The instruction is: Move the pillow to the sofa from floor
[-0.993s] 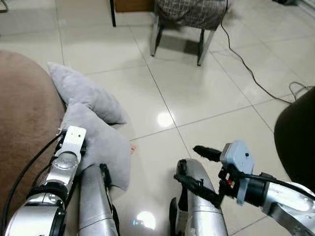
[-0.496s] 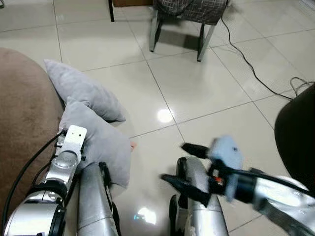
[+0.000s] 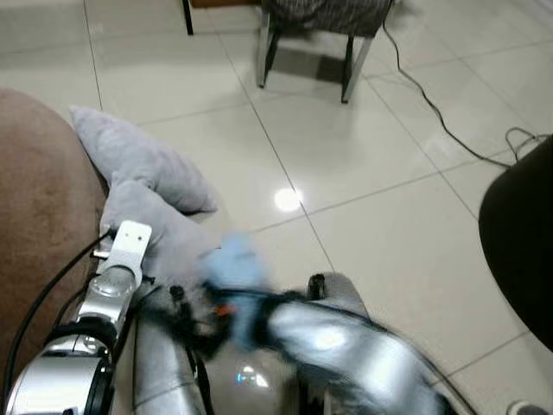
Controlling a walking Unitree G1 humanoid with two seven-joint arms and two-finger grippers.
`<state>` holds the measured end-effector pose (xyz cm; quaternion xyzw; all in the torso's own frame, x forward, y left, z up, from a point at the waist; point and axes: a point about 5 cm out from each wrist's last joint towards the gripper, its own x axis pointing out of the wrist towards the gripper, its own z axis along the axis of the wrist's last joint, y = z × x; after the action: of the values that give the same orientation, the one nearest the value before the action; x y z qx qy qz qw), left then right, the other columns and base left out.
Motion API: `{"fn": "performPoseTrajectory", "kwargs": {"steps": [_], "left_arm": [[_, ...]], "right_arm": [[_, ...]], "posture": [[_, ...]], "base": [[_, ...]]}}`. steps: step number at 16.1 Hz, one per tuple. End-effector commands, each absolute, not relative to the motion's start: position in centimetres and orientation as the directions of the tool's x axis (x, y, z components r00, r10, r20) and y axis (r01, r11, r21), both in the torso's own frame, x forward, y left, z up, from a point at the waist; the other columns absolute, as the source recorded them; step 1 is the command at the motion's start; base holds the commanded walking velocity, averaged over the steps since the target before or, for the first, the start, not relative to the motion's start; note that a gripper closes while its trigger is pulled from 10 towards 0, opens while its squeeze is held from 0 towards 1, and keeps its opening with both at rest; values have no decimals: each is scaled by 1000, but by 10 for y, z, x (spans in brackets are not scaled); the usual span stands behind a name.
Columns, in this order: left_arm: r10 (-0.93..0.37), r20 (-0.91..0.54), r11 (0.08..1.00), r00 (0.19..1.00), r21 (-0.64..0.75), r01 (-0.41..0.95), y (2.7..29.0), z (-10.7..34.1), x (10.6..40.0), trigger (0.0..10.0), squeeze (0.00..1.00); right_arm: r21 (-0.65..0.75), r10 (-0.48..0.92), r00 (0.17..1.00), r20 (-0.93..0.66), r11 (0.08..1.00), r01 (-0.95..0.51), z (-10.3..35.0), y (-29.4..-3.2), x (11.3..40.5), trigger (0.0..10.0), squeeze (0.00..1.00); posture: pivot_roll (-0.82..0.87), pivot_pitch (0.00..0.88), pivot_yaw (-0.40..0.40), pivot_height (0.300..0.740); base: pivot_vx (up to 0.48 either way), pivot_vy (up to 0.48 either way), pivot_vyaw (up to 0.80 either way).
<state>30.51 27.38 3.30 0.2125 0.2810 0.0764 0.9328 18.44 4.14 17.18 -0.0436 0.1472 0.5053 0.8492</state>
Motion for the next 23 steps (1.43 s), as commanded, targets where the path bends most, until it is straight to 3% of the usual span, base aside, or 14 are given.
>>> {"fn": "performPoseTrajectory", "kwargs": {"steps": [1,3,4,6,7,8,10,12,14,16,19,21,23], "left_arm": [[239,-550,910,800,415,14,270,19,296,0,0],[233,-549,913,802,409,15,269,19,296,0,0],[217,-541,922,813,387,11,267,20,297,0,0],[192,-536,927,822,374,27,264,20,297,0,0],[180,-537,927,824,373,41,263,21,298,0,0],[175,-537,927,825,373,46,263,21,299,0,0],[177,-537,925,825,377,47,264,23,300,0,0],[179,-536,925,825,377,45,265,24,301,0,0],[164,-536,928,828,368,54,264,24,301,0,0],[140,-531,937,836,344,61,262,24,302,0,0],[105,-530,945,841,317,82,257,24,303,0,0],[39,-494,962,869,252,100,249,30,309,0,0],[0,-444,973,896,207,103,243,39,317,0,0]], "right_arm": [[111,850,445,-284,490,-865,178,63,174,10000,0],[46,795,511,-325,554,-832,186,86,174,10000,0],[-197,393,827,-403,845,-497,172,63,213,10000,0],[-205,45,937,-347,971,-123,170,29,234,10000,0],[-166,-15,927,-376,985,-51,151,-54,253,10000,0],[-178,-33,921,-388,983,-39,128,-192,253,10000,0],[-180,16,906,-422,979,-101,100,-248,250,10000,0],[-156,71,898,-435,976,-153,86,-246,253,10000,0],[-82,271,870,-412,940,-331,75,-214,259,10000,0],[-12,445,828,-342,879,-478,76,-204,258,10000,0],[82,659,703,-268,743,-665,80,-186,256,10000,0],[133,800,554,-232,590,-796,92,-178,254,10000,0],[105,824,522,-218,552,-827,101,-180,263,10000,0]], "posture": [[-153,225,-90,506],[-147,219,-85,506],[-130,198,-70,506],[-109,161,-51,506],[-106,141,-33,506],[-102,135,-31,506],[-87,116,-18,506],[-78,101,-12,506],[-71,89,-4,506],[-67,78,-3,506],[-58,64,-3,506],[-56,53,2,506],[-50,41,7,506]], "base": [[0,0,0],[0,0,0],[0,0,0],[0,0,0],[0,0,0],[0,0,0],[0,0,0],[0,0,0],[0,0,0],[0,0,0],[0,0,0],[0,0,0],[0,0,0]]}}
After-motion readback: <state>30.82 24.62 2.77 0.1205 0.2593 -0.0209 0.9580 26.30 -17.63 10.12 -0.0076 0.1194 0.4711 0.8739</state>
